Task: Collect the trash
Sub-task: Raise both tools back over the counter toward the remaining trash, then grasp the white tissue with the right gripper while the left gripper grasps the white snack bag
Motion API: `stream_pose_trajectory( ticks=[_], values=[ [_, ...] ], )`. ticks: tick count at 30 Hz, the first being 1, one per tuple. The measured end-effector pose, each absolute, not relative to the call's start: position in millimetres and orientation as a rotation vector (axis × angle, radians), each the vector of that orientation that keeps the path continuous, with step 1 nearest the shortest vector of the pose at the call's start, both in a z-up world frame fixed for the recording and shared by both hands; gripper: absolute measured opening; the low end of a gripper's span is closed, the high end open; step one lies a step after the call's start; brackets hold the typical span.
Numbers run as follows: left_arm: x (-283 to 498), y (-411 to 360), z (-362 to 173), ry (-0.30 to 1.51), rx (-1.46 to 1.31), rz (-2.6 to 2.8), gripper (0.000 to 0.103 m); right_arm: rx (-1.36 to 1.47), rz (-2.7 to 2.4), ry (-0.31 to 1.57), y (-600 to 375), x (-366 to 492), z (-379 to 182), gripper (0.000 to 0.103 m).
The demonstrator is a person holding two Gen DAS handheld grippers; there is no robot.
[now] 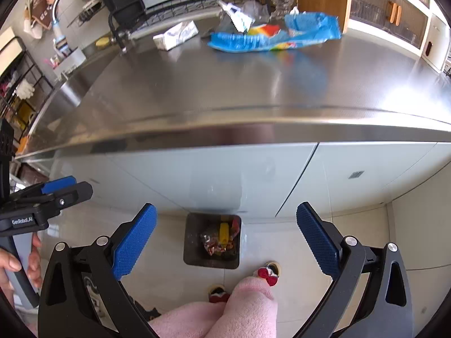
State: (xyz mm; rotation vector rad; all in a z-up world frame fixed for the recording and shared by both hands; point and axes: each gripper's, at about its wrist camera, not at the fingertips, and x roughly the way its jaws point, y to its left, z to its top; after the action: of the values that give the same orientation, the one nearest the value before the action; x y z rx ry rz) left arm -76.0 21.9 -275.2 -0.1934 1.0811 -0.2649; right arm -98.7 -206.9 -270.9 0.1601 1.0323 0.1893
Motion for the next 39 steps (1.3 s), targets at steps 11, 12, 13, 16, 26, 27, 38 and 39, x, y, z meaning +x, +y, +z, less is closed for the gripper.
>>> stream_pose_trajectory(
  ticks=[11, 12, 13, 16, 26, 27, 38, 39],
  values=[
    [-11, -9, -211, 0.974, -0.163, -0.291, 0.088, 0.189, 0.129, 0.888, -239, -41, -205, 0.1],
    [-3, -12, -209, 0.969, -0.164, -0.293, 0.088, 0.19, 0.126, 0.882, -244, -34, -201, 0.1],
    [4, -15, -205, 0.962, -0.162, -0.297, 0.089, 0.193, 0.123, 0.877, -248, -27, -198, 0.1],
    [28, -27, -197, 0.947, -0.158, -0.297, 0.089, 0.2, 0.116, 0.862, -261, -8, -191, 0.1],
    [93, -77, -177, 0.893, -0.156, -0.322, 0.089, 0.194, 0.114, 0.836, -306, 73, -176, 0.1],
    [99, -82, -177, 0.892, -0.152, -0.324, 0.089, 0.194, 0.115, 0.838, -311, 83, -177, 0.1],
    [153, -117, -192, 0.922, -0.113, -0.306, 0.088, 0.164, 0.14, 0.911, -332, 171, -216, 0.093],
    [157, -120, -195, 0.929, -0.109, -0.306, 0.088, 0.157, 0.142, 0.922, -332, 177, -220, 0.091]
  ],
)
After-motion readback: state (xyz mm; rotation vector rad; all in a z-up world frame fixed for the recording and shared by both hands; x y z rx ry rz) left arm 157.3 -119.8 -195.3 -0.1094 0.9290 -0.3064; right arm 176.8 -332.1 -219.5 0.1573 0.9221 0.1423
